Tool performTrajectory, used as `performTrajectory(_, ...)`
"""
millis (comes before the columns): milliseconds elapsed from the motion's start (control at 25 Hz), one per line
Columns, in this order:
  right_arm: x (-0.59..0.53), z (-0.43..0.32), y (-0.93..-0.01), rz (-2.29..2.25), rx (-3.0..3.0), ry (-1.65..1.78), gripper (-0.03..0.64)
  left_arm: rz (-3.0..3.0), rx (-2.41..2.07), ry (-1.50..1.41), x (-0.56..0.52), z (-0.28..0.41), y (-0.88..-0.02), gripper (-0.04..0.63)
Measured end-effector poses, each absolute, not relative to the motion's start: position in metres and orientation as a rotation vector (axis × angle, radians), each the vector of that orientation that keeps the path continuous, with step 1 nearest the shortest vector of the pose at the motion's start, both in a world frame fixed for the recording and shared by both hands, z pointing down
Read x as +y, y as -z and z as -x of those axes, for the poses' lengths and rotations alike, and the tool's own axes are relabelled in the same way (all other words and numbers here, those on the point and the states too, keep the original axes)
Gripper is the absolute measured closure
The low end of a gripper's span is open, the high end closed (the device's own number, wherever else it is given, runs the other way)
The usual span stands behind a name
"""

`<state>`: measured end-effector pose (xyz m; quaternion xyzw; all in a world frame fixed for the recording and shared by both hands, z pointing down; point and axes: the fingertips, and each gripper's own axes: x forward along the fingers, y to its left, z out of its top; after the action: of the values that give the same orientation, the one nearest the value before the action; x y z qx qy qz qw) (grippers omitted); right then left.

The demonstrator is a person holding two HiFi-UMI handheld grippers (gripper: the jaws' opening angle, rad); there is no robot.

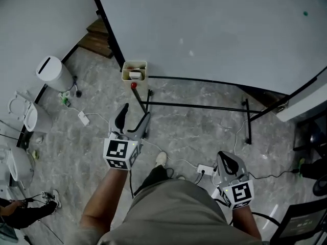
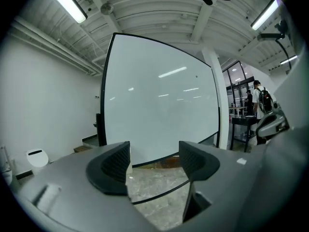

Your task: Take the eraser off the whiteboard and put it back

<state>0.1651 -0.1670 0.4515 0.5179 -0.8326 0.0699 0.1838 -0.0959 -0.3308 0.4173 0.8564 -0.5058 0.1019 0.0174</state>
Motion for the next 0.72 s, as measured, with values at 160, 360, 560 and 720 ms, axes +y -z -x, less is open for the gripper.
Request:
performTrajectory(160, -0.140, -0.167, -0.461, -1.386, -2.399, -0.211, 0.611, -2.663, -1.558, -0.353, -0.266, 0.082, -0.417, 0.267)
performTrajectory(360, -0.115, -0.157, -0.472, -1.278, -2.461, -0.216, 0.611, -2.612, -1.565, -0.373, -0.199, 0.082, -0.417, 0.270)
performTrajectory(560, -0.093, -0.141, -0.463, -1.245, -2.501, -0.215, 0.611, -2.636, -1.473, -0.365, -0.145, 0.073, -0.413, 0.275)
performTrajectory(720, -0.086, -0.139, -0.459, -1.249, -2.491, -0.154, 0.609, -2.699, -1.345, -0.321, -0.119, 0.052, -0.408, 0.276)
